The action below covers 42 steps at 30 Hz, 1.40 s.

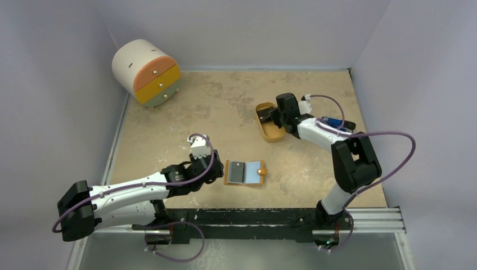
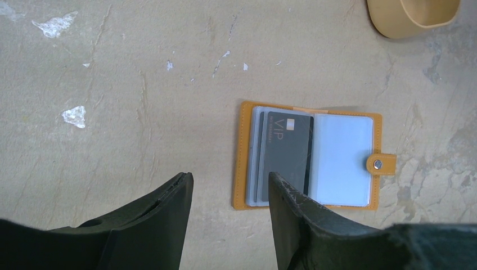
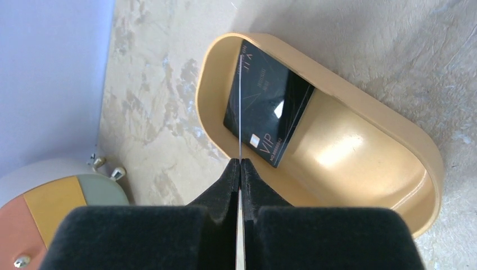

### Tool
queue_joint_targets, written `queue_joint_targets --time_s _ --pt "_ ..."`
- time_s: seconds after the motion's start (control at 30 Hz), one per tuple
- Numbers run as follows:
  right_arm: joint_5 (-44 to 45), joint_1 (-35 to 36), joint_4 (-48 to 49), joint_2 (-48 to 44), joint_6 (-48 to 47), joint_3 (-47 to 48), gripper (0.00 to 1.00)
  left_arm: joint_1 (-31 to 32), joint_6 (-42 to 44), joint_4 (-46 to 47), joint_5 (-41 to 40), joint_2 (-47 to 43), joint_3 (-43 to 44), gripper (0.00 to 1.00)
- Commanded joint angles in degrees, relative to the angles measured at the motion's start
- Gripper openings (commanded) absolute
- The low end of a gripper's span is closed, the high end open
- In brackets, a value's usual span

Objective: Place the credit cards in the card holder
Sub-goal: Pick up the credit card from the storage box, then turn over the card slot in the card holder.

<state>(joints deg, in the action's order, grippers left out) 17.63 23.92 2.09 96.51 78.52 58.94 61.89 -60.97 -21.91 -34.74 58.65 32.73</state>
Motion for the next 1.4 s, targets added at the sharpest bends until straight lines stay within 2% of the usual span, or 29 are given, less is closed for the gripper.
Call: queue_joint_targets --time_s 0.0,0.17,0.23,0.3,0.43,0.57,0.73,0.9,1.0,1.13,1.23,1.37 --pt "4.92 -0.27 -3.21 -4.90 -4.99 3.62 0.00 -0.28 -0.97 0.70 -1.57 -0.43 1.65 0.51" --pt "5.19 -0.28 -8.00 -12.52 -13.39 5.73 0.00 -0.28 -0.76 -2.47 -4.14 -1.95 3.85 0.51" --pt "2.73 -0.28 -7.06 -17.28 -22.00 5.48 0.00 -0.28 -0.29 -3.90 -5.48 -3.38 4.89 0.51" --pt "-3.23 -0.27 -7.48 -22.98 -32.39 5.29 0.00 -0.28 0.68 -4.77 -6.25 -4.97 5.72 0.51" --pt "-18.19 0.47 -16.34 -31.02 -44.89 3.57 0.00 -0.28 4.09 -3.22 -4.47 -7.40 6.29 0.52" --pt "-32.31 2.57 -23.20 -36.98 -47.23 -2.94 0.00 -0.28 6.38 2.39 -0.48 -6.83 5.51 0.52" --pt "-36.96 9.21 -26.43 -40.74 -45.75 -12.42 0.00 -0.28 5.43 12.98 5.95 -0.57 3.55 0.51" --pt "-43.65 9.48 -25.55 -43.59 -44.35 -18.24 0.00 -0.28 3.60 20.87 12.64 8.19 3.21 0.48" --pt "-37.20 9.48 -30.17 -45.40 -44.06 -19.27 0.00 -0.19 3.60 25.30 15.32 12.36 3.90 0.49" --pt "-27.99 9.48 -34.08 -51.15 -38.56 -22.25 0.00 0.22 5.63 27.50 18.19 18.39 6.51 0.57" --pt "-22.89 9.48 -34.79 -55.63 -34.11 -24.32 0.00 2.35 8.94 21.26 16.38 25.01 12.71 0.60" --pt "-19.40 9.48 -37.11 -60.33 -32.49 -24.34 0.00 5.10 11.00 15.25 12.30 30.43 17.59 0.57"
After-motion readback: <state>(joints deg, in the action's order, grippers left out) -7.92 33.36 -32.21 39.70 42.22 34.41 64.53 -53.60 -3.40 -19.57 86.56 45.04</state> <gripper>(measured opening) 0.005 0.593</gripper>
